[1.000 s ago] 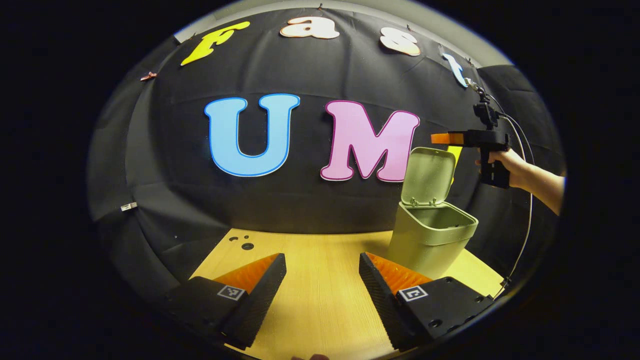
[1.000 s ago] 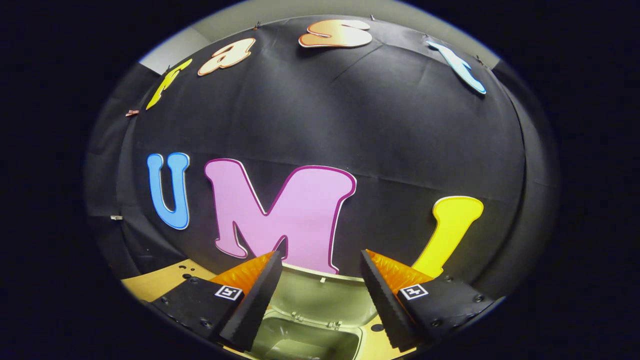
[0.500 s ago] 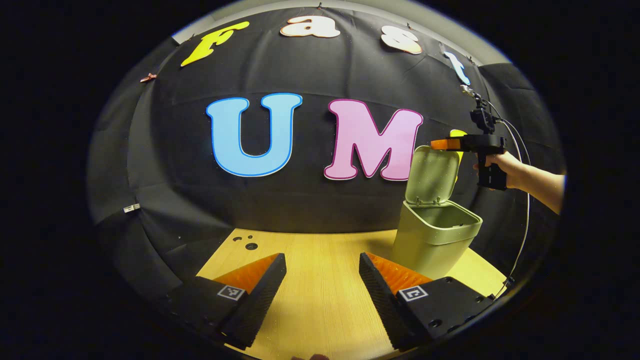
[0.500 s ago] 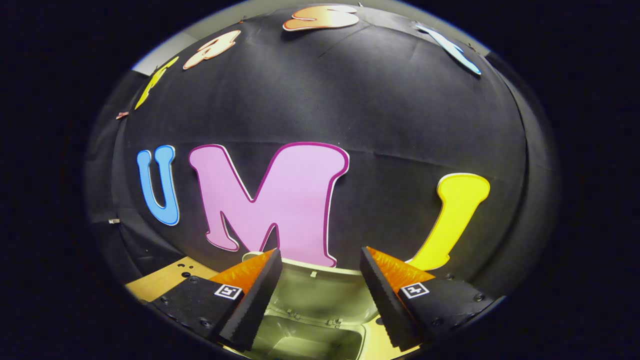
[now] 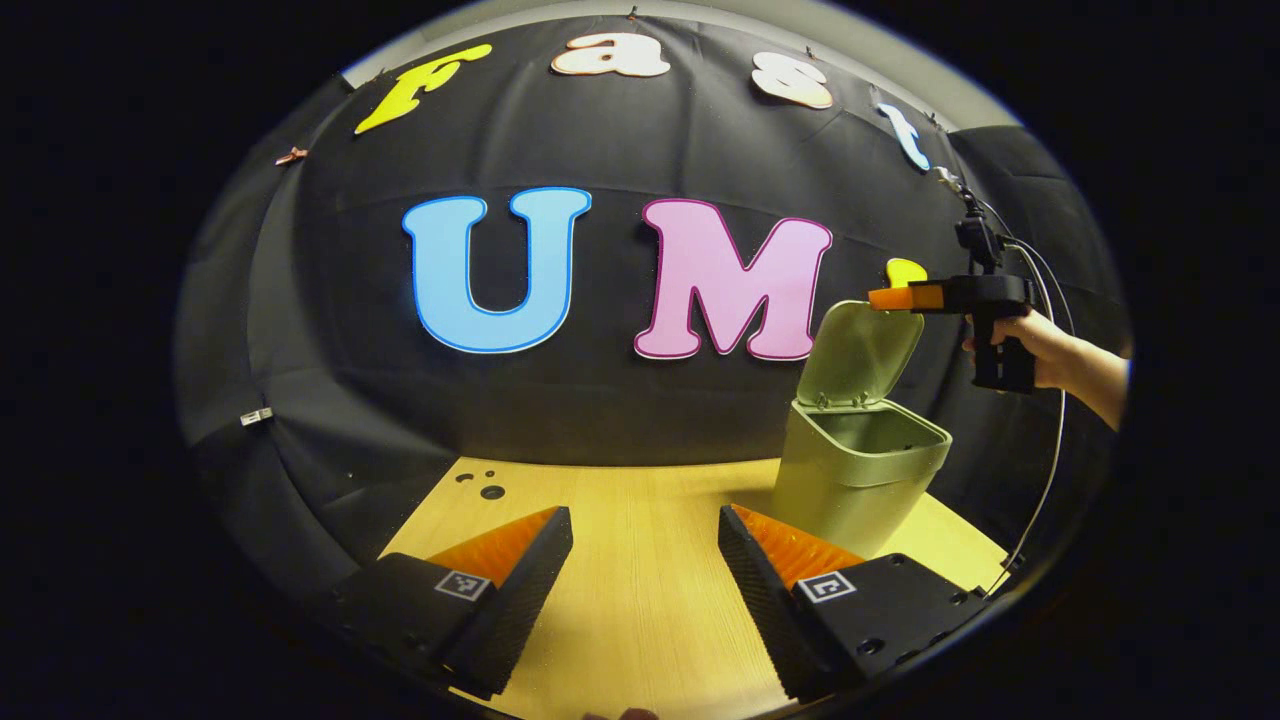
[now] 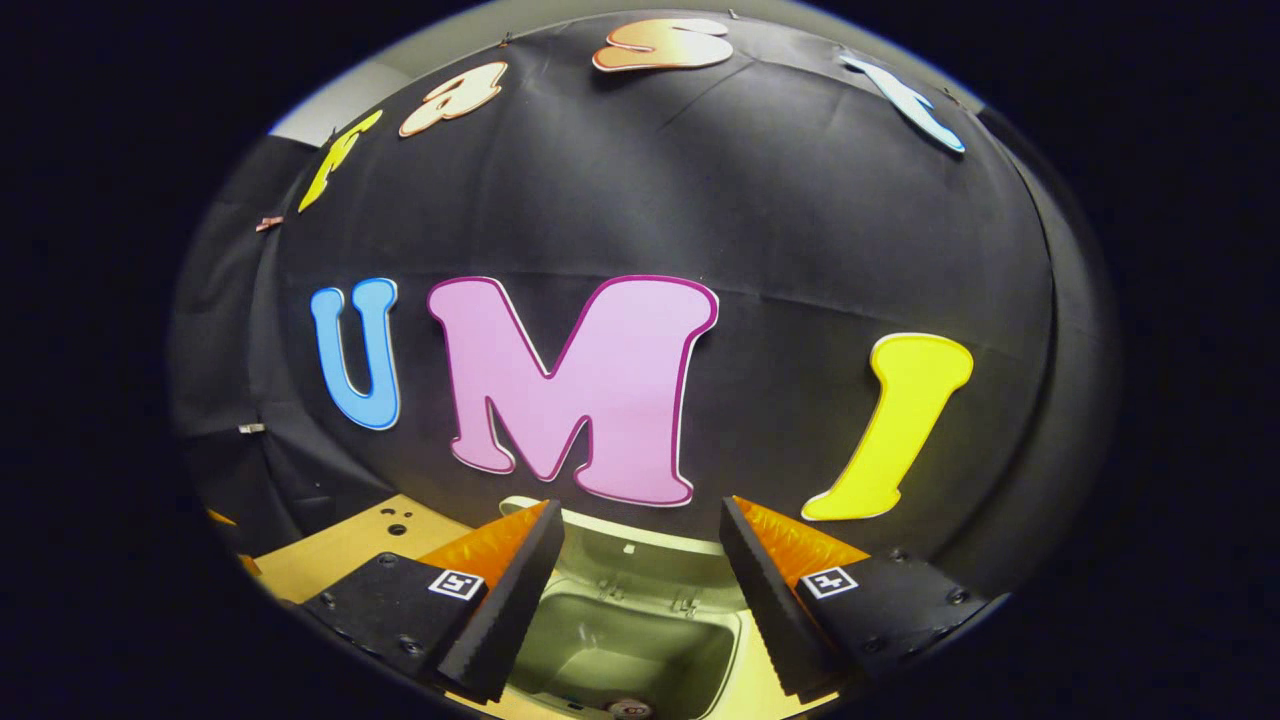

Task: Press the lid of the desktop garbage bin to open it, pick up the crumpled paper on the desktop and throw it into the bin, then pick up the pop can on the desktop and drop it into the bin, and finally close the garbage bin lid.

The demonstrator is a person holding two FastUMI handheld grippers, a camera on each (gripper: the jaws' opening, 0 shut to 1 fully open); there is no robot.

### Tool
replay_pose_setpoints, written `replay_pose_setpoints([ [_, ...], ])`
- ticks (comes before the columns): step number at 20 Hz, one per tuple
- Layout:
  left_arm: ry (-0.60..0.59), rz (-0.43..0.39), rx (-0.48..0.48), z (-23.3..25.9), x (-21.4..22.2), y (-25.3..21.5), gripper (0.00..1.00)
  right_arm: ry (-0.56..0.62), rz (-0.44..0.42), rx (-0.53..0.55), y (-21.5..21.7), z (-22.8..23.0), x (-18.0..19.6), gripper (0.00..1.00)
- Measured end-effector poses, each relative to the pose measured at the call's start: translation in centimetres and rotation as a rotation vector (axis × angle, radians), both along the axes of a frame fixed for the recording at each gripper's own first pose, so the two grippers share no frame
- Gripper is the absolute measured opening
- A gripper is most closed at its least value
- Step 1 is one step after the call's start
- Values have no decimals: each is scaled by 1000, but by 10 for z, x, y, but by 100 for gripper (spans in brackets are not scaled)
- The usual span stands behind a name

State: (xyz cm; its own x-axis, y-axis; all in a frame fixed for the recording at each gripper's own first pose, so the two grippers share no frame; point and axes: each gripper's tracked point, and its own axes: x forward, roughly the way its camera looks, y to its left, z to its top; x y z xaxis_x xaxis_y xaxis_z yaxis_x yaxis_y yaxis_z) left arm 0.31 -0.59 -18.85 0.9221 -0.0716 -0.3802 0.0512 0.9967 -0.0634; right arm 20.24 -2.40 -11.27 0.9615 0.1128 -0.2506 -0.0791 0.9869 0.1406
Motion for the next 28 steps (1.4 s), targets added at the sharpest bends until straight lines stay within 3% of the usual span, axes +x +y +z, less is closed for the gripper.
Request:
replay_pose_setpoints([
  [8, -11, 6, -13, 3, -4, 1, 95, 88, 30, 127, 13, -23, -37, 99],
  [13, -9, 2, -17, 0, -6, -3, 95, 192, 59, 152, 22, -53, -55, 98],
  [28, 5, -13, -37, -8, -5, -9, 95, 388, 116, 83, 39, -129, -91, 99],
])
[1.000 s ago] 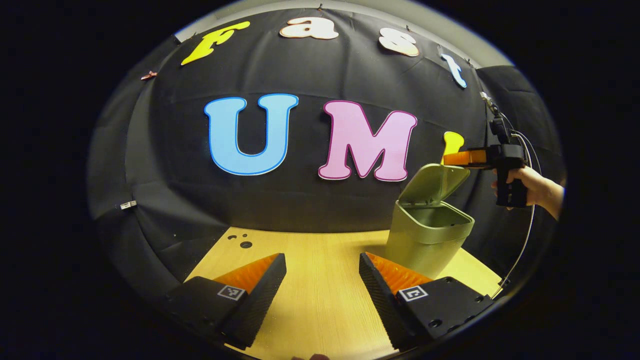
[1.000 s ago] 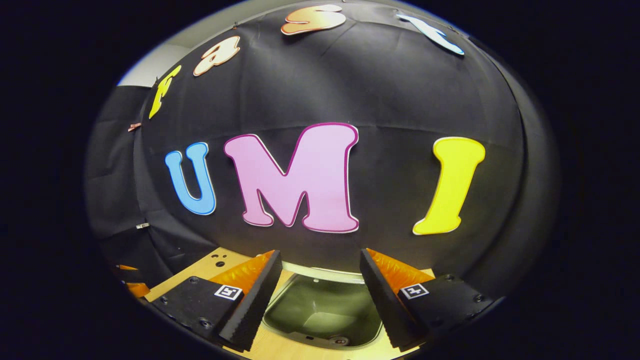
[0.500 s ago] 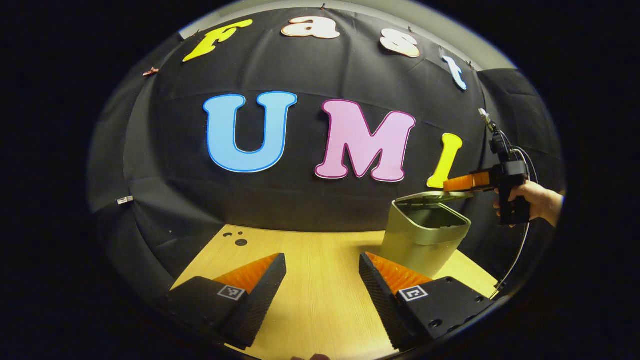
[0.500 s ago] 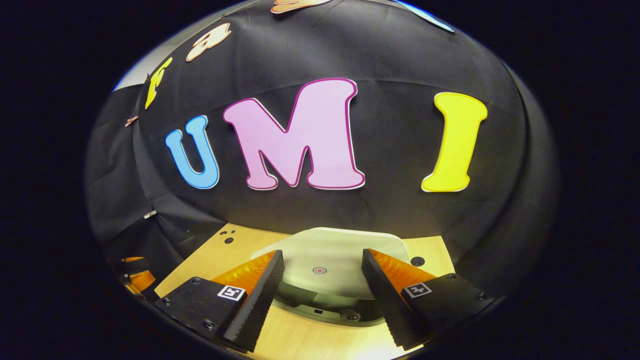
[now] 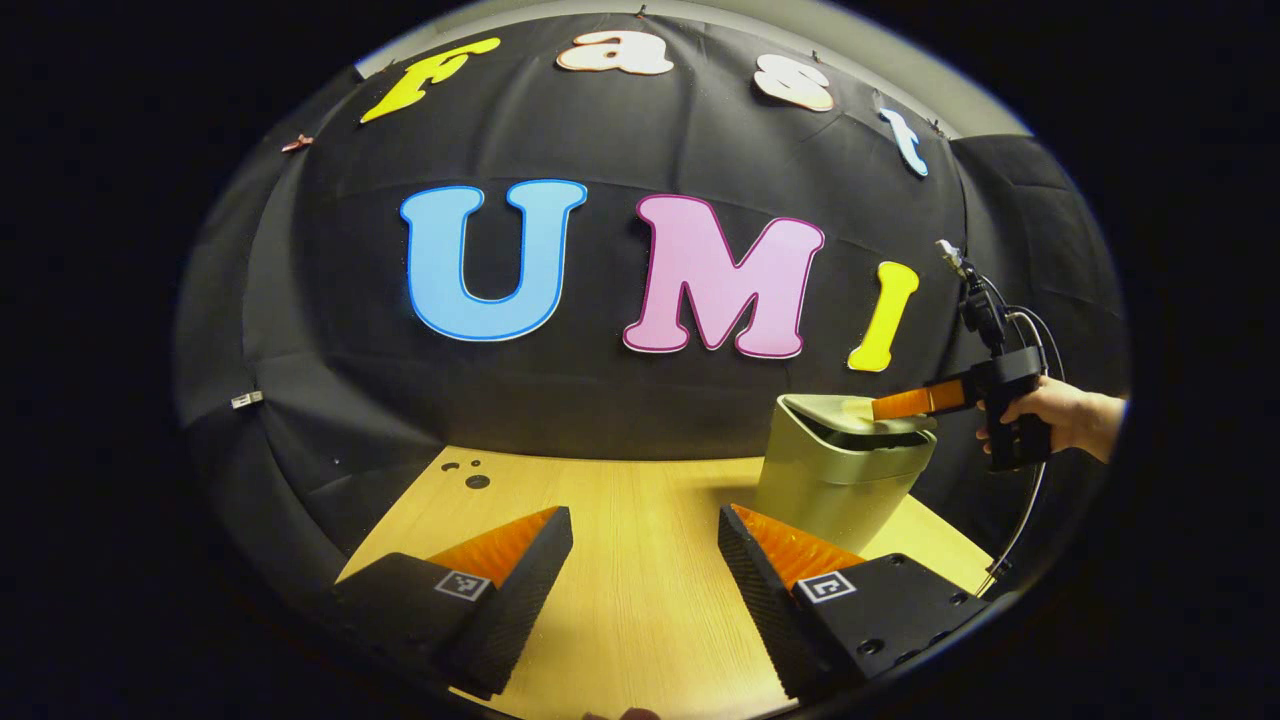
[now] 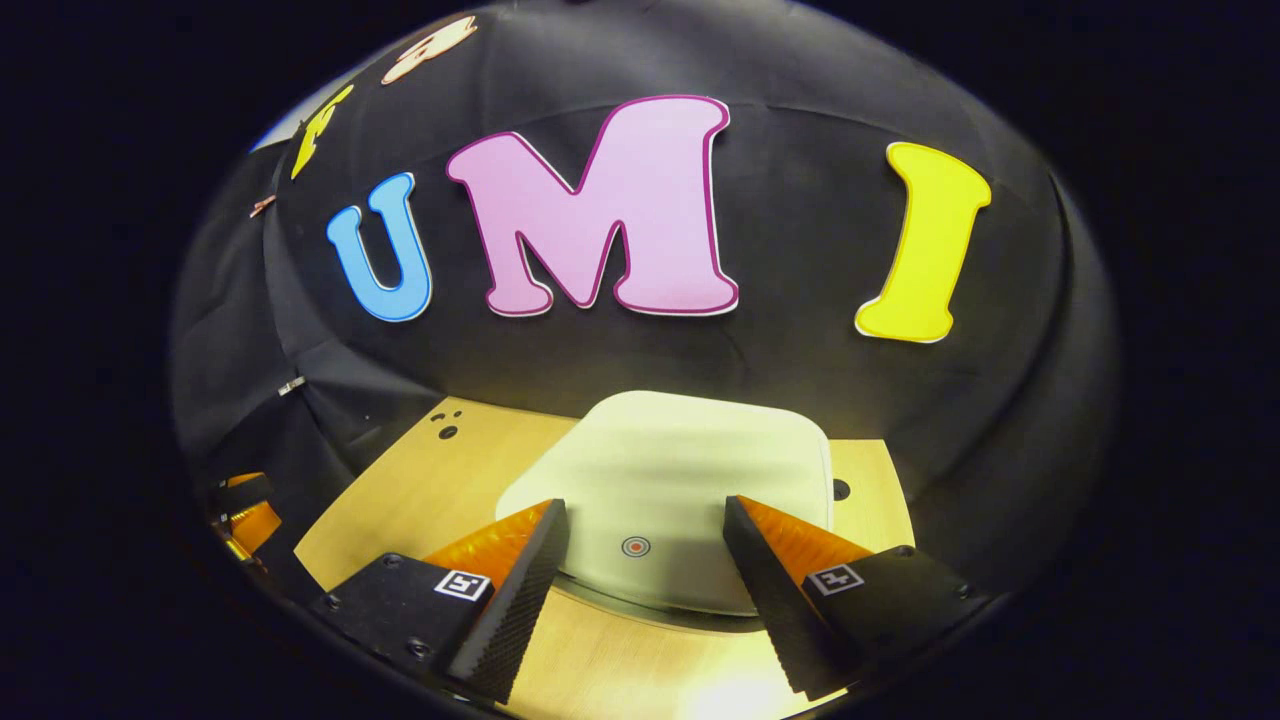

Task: Press the lid of the desktop garbage bin to open it, pick up the crumpled paper on the desktop and throw it into the bin, then pick up the pop can on the desktop and drop it into the bin, and finally close the garbage bin lid.

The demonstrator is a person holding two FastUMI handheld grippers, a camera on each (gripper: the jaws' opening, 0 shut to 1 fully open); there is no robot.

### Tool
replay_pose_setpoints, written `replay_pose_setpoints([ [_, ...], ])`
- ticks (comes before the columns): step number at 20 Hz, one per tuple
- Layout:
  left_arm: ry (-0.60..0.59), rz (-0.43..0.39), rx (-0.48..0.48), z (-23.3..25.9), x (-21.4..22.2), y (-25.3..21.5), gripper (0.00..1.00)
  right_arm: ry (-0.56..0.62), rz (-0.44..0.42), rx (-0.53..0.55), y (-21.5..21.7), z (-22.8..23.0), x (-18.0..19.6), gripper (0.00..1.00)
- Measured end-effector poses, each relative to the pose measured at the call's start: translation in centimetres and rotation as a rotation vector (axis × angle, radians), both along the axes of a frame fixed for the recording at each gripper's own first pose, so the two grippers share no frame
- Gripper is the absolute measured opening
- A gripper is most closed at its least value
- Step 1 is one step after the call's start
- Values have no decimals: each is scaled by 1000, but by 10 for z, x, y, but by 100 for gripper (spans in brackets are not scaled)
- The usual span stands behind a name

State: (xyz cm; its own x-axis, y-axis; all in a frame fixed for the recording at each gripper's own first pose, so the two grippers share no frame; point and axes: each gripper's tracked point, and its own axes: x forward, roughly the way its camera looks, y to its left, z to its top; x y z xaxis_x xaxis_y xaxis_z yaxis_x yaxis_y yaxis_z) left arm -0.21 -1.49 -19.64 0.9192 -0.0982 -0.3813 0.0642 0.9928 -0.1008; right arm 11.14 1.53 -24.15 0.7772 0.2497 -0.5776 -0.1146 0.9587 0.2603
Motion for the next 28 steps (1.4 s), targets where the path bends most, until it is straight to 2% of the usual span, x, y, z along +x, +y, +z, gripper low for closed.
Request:
replay_pose_setpoints([
  [5, 5, 11, -4, -2, -3, 4, 95, 15, 23, -48, 4, -16, 2, 98],
  [11, 13, 23, -15, -6, -6, 8, 95, 24, 25, -23, 3, -22, -1, 99],
  [14, 15, 27, -23, -8, -6, 7, 95, 6, 68, -84, 9, -26, -5, 99],
  [17, 14, 31, -29, -7, -6, 7, 95, -11, 74, -59, 13, -23, -7, 100],
  [18, 13, 32, -35, -7, -6, 6, 95, -39, 64, -43, 12, -18, -5, 100],
  [23, 6, 24, -22, -2, -7, 8, 95, -40, 24, 10, 9, -13, -6, 98],
  [28, 5, 18, -25, 0, -6, 4, 95, -97, 13, 8, 3, 4, -10, 98],
])
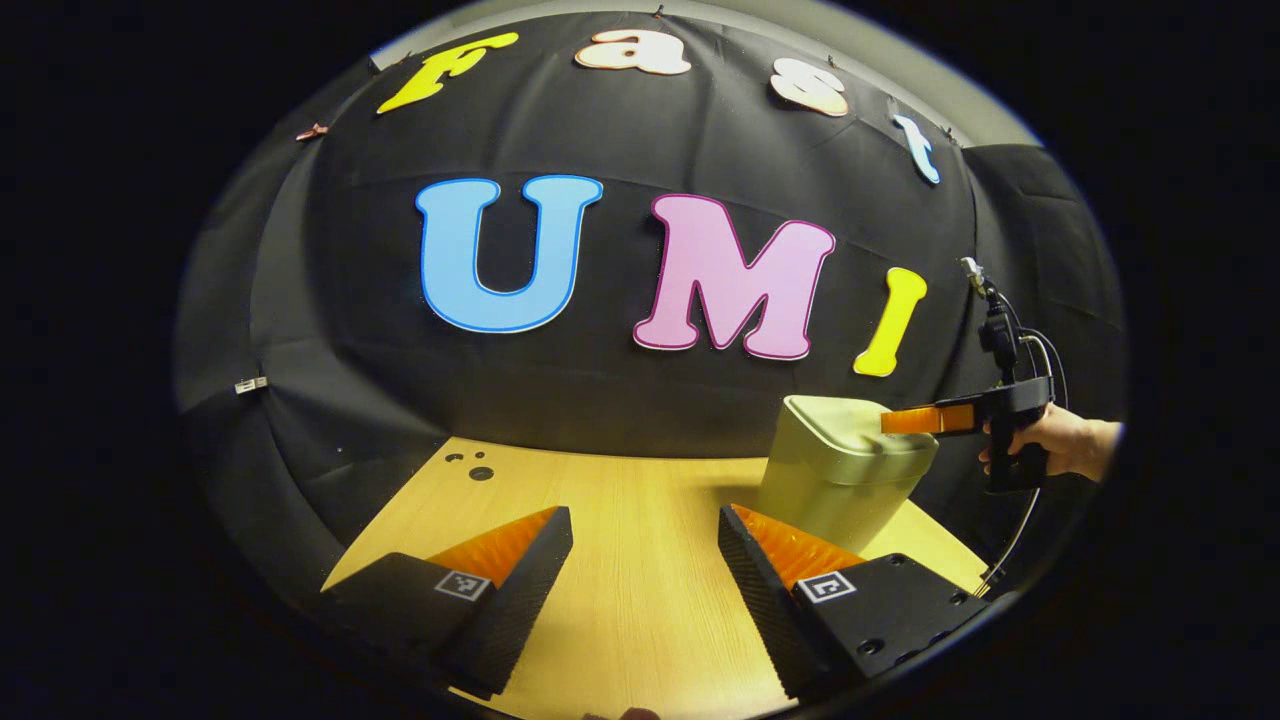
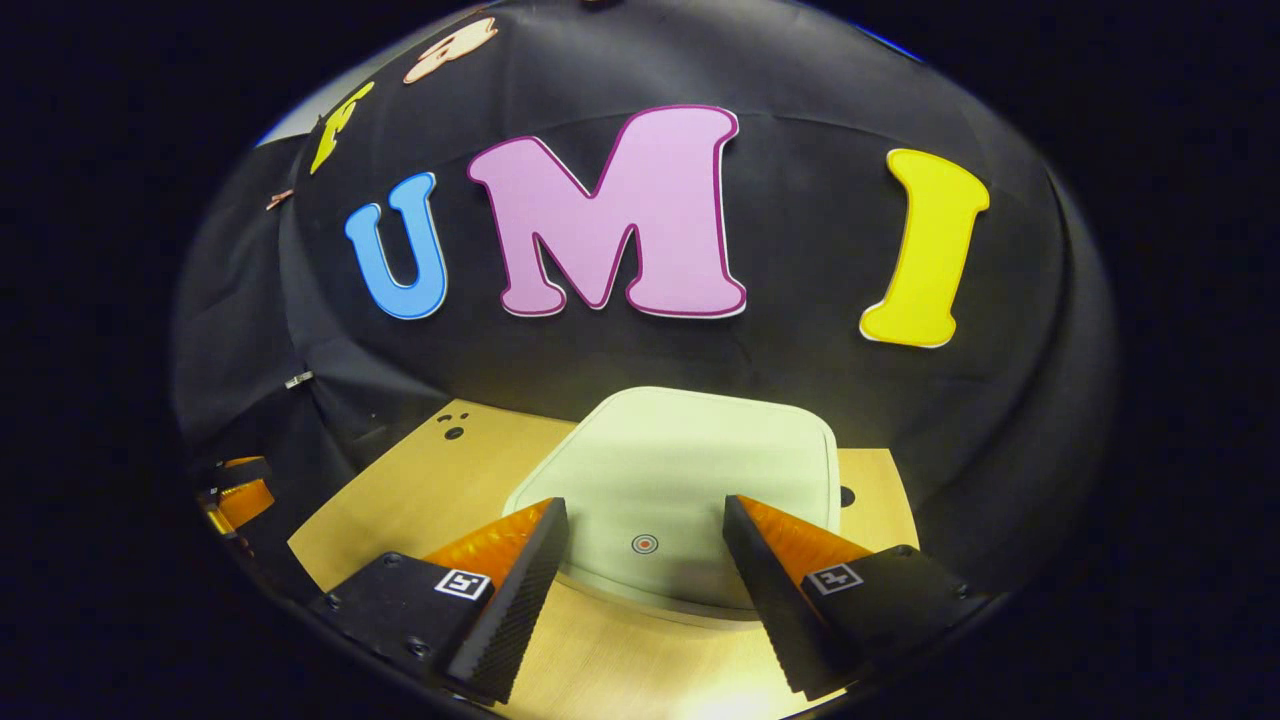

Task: Press the lid of the desktop garbage bin to open it, pick up the crumpled paper on the desktop and throw it into the bin, then pick up the pop can on the desktop and drop it into the bin, and finally close the garbage bin lid.

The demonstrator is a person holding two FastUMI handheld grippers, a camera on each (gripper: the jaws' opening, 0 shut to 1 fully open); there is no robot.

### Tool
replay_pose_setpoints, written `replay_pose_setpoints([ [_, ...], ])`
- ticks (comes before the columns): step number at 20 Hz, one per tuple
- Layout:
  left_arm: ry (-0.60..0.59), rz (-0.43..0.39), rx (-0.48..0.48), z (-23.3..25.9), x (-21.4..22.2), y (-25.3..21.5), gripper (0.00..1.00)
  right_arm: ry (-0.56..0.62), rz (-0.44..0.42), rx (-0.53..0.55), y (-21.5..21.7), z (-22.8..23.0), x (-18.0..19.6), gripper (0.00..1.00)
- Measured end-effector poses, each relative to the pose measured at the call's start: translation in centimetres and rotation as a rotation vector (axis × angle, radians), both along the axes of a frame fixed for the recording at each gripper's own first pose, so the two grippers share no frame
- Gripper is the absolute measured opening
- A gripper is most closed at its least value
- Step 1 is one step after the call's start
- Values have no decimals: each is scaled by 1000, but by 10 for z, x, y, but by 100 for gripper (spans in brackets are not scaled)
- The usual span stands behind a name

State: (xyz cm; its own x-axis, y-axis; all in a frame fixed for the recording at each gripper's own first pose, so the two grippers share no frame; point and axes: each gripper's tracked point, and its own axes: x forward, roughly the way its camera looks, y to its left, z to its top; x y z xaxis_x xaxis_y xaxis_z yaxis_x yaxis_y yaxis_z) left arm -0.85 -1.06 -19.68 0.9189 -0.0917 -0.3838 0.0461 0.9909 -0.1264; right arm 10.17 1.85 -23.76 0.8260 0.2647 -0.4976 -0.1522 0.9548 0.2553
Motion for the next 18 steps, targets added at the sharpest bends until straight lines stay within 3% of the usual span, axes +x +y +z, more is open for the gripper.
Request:
replay_pose_setpoints([
  [7, 1, -27, 2, 1, 4, -10, 95, -67, -9, 4, -6, 31, -17, 98],
  [18, 0, -79, -13, -1, 14, -28, 95, -158, 45, 28, 30, 47, -65, 98],
])
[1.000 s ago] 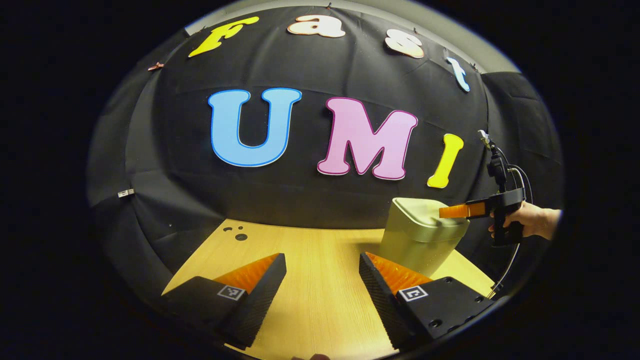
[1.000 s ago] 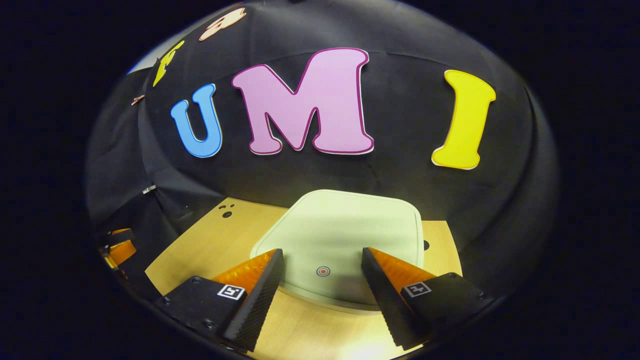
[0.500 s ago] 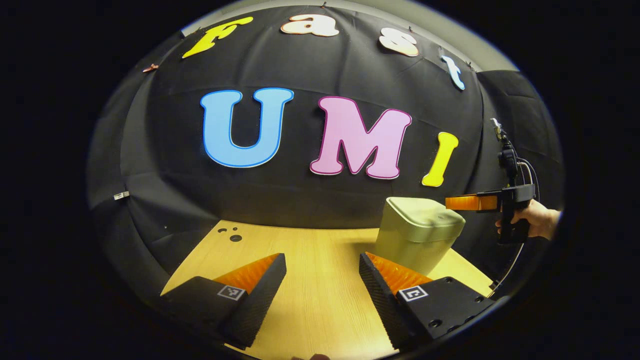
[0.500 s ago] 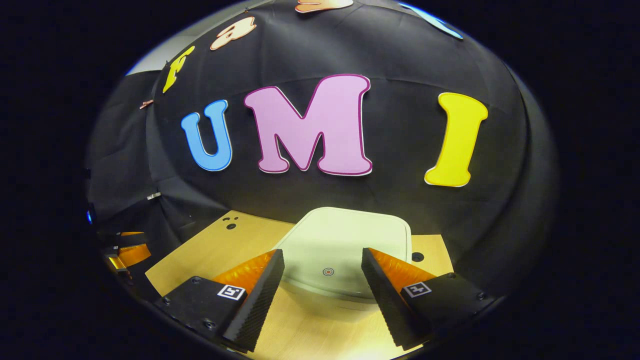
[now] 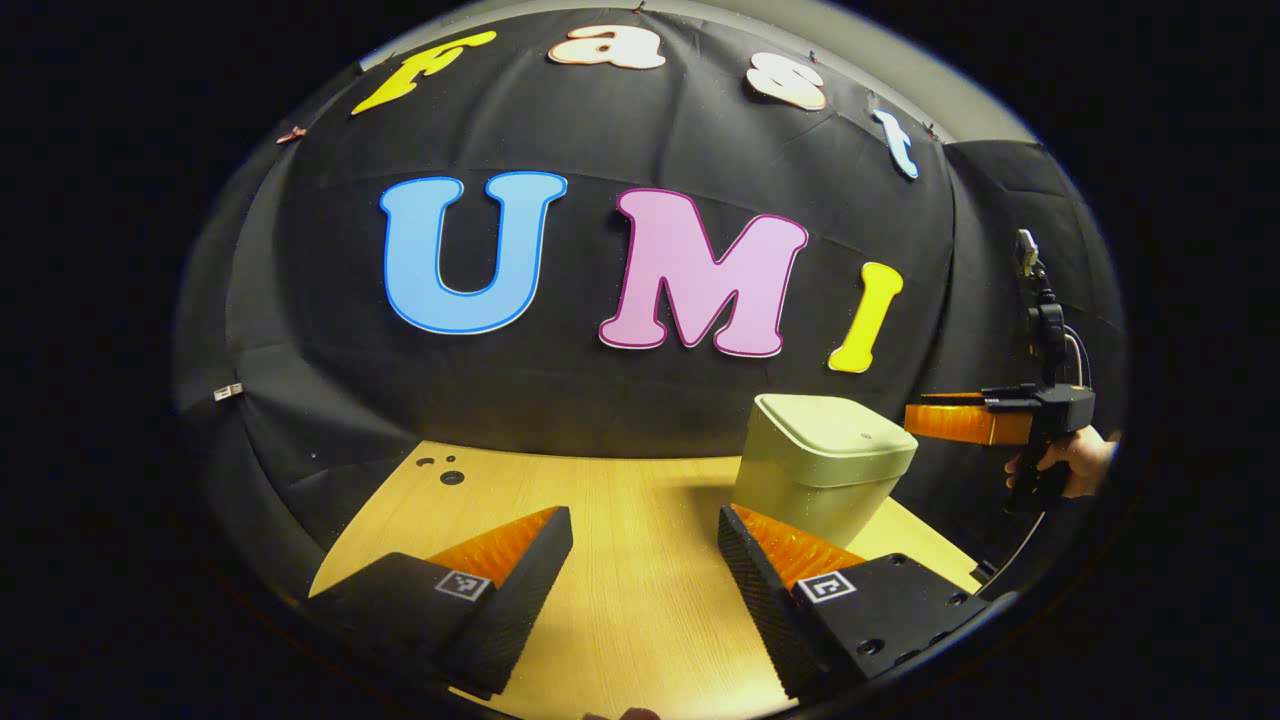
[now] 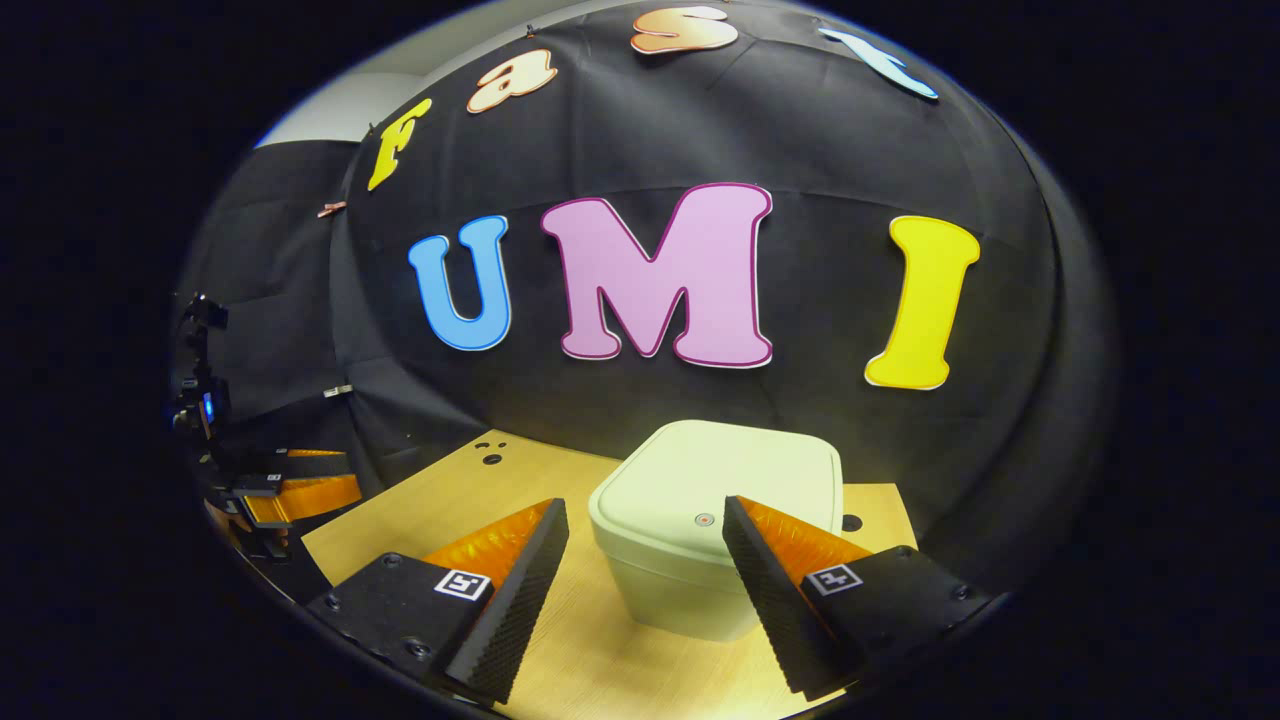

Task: Press the lid of the desktop garbage bin to open it, pick up the crumpled paper on the desktop and throw it into the bin, then pick up the pop can on the desktop and drop it into the bin, and finally close the garbage bin lid.

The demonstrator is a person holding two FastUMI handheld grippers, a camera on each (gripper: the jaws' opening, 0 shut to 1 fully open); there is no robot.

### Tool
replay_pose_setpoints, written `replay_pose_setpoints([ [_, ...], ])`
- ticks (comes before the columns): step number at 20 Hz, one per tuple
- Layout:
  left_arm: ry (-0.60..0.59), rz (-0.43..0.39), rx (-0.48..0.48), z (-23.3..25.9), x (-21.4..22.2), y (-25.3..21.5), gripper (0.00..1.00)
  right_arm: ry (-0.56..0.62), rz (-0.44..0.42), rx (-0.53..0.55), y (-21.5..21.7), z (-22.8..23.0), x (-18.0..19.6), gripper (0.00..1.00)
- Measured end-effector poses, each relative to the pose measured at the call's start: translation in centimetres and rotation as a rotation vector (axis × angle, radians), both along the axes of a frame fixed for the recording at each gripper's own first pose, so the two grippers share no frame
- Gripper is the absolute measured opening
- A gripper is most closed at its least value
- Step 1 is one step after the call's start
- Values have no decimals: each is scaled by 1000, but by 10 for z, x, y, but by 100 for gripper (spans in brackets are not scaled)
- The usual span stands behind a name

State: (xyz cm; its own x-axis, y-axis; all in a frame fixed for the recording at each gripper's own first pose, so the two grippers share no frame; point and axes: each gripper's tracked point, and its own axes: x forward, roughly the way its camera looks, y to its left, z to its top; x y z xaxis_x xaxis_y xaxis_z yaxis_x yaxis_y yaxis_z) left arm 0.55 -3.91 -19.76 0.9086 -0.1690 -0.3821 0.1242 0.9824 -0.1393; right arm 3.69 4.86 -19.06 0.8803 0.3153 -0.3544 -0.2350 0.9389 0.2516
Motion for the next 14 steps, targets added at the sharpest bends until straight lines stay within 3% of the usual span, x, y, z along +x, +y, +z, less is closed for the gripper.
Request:
replay_pose_setpoints([
  [14, 3, -30, -2, -2, 1, -2, 95, -4, 49, -9, 46, -14, -37, 98],
])
